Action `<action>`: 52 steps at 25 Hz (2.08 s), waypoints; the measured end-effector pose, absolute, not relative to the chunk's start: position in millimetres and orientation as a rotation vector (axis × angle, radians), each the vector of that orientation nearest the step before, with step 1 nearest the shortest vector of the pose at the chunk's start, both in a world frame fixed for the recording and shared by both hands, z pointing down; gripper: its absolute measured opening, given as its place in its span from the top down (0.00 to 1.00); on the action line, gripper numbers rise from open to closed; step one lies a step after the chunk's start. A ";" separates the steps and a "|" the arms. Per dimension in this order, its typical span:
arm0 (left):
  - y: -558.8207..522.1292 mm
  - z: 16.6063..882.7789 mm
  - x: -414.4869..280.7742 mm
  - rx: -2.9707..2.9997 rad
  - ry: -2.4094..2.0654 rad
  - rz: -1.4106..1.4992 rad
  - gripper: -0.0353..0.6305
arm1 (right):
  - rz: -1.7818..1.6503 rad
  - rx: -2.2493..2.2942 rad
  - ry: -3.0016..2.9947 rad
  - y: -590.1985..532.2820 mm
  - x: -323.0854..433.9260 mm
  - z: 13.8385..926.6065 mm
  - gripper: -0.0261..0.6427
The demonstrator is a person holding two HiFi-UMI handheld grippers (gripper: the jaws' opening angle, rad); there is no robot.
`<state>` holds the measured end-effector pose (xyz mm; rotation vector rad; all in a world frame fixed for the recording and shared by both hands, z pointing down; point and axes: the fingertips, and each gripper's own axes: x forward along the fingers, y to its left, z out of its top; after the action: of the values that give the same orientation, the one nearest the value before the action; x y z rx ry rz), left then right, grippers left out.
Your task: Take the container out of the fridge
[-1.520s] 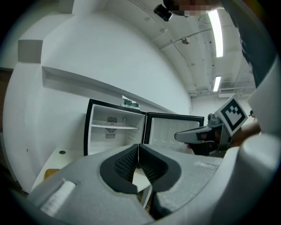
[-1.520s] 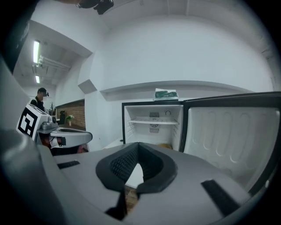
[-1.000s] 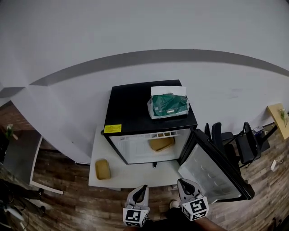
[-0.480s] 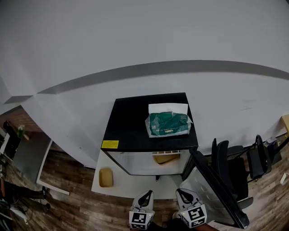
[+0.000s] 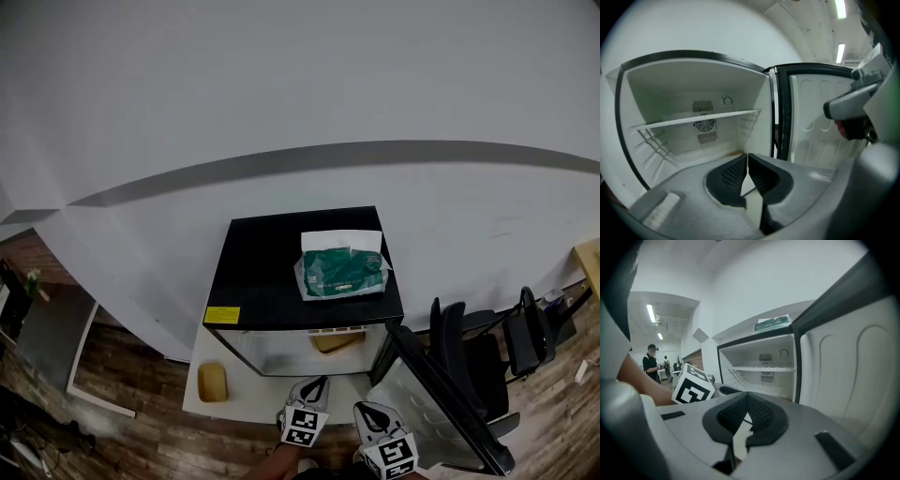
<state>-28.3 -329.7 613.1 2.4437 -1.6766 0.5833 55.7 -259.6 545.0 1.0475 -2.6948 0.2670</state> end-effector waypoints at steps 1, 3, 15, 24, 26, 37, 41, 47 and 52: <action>-337.1 616.5 -27.7 2.454 -1.662 0.608 0.92 | 0.270 1.063 -2.692 -262.1 56.1 545.6 0.96; -350.2 622.7 -27.6 2.477 -1.641 0.660 0.92 | 0.273 1.086 -2.686 -265.4 57.0 547.5 0.96; -405.3 674.8 -21.8 2.599 -1.429 1.019 0.79 | 0.311 1.137 -2.631 -275.8 58.2 556.9 0.96; -440.2 717.1 -12.4 2.644 -1.215 1.270 0.72 | 0.340 1.155 -2.585 -280.5 59.7 568.9 0.96; -445.8 730.3 -10.0 2.644 -1.160 1.339 0.72 | 0.346 1.167 -2.571 -281.3 62.3 571.8 0.96; -472.0 782.1 -15.3 2.566 -1.030 1.496 0.70 | 0.375 1.224 -2.526 -283.9 65.9 578.3 0.96; -476.5 792.8 -15.3 2.551 -0.987 1.526 0.70 | 0.384 1.266 -2.505 -282.5 69.9 579.7 0.96; -482.7 806.1 -14.5 2.529 -0.920 1.634 0.70 | 0.407 1.321 -2.469 -279.3 76.7 583.1 0.96; -483.7 814.0 -3.8 2.527 -0.822 1.726 0.72 | 0.411 1.341 -2.435 -275.8 80.9 587.7 0.96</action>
<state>-3.8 -483.7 814.0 2.5269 -0.8222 1.7261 80.9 -275.8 587.7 1.3407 -2.4353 0.4114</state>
